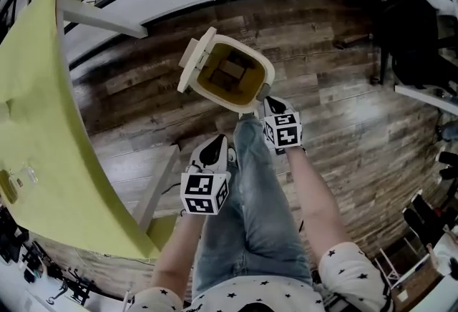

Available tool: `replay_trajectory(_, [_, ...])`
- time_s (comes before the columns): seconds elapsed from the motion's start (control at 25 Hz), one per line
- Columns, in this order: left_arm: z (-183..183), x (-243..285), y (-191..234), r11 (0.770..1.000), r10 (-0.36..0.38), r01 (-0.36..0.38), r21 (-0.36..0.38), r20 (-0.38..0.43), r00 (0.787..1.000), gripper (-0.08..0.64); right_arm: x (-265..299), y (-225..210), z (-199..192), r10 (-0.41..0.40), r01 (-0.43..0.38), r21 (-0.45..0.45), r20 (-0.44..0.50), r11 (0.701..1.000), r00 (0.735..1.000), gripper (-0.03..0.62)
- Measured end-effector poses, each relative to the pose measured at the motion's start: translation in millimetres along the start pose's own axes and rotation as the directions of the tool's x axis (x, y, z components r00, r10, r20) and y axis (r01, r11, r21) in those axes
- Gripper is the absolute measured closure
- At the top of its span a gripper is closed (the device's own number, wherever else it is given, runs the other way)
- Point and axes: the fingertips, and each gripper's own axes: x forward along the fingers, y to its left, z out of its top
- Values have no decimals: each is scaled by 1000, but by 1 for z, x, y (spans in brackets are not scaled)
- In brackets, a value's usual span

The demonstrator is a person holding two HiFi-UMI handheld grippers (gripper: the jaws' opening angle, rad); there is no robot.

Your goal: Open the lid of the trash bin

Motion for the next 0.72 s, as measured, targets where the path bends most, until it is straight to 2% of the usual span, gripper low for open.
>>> replay_trajectory(0.48, [1,-61,-15,999,13,-15,51,38,999,548,-91,53,16,1,-9,58,134,998,991,598])
replay_trajectory(0.72, [10,-93,-29,998,10,-16,68,81,997,548,-145,82,28,10,-11,3,205,1000,979,598])
